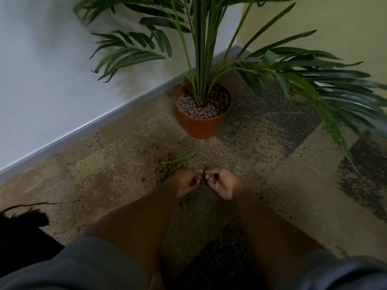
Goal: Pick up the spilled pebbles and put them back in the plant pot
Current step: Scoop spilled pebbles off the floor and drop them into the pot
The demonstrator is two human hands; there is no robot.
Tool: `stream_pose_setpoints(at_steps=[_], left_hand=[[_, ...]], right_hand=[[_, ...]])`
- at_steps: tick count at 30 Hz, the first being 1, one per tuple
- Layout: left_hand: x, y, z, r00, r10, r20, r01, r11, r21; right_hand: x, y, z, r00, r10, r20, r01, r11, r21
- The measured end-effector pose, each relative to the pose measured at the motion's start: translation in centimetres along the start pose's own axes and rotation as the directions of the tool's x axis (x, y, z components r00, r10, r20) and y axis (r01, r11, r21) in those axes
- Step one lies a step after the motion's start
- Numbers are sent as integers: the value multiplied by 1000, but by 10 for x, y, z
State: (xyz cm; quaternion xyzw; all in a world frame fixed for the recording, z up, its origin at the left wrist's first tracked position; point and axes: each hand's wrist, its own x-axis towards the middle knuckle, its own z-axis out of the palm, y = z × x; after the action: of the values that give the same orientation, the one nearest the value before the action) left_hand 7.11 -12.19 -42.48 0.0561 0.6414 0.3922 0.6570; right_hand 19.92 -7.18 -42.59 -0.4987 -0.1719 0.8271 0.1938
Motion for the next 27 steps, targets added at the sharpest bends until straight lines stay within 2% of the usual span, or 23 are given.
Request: stream_pose_setpoints(at_steps=[3, 5, 8, 12, 17, 20, 22, 27], left_hand=[[-9, 11, -4, 995, -48, 82, 69, 958, -277], [-12, 19, -5, 996, -16, 84, 48, 918, -393], [-17, 41, 4, 996, 85, 11, -68, 862, -502], [-25, 91, 20, 975, 206, -78, -206, 725, -658], [-32, 148, 35, 948, 285, -142, -312, 740, -596], [-46, 169, 40, 924, 354, -147, -371, 730, -574], [-54, 177, 42, 913, 390, -123, -384, 715, -584], [-63, 178, 42, 892, 452, 9, -349, 701, -622]], right_hand=[[-1, -8, 6, 999, -30, 32, 23, 980, 197], [-5, -20, 15, 995, -74, 72, 51, 958, 282], [-17, -48, 39, 985, -127, 113, 79, 930, 358], [-35, -92, 75, 968, -211, 135, 132, 887, 443], [-43, -131, 109, 950, -303, 80, 228, 844, 486], [-41, -144, 114, 947, -302, 110, 210, 841, 498], [-35, -150, 111, 945, -292, 146, 173, 826, 537], [-23, -158, 99, 939, -317, 132, 188, 797, 574]])
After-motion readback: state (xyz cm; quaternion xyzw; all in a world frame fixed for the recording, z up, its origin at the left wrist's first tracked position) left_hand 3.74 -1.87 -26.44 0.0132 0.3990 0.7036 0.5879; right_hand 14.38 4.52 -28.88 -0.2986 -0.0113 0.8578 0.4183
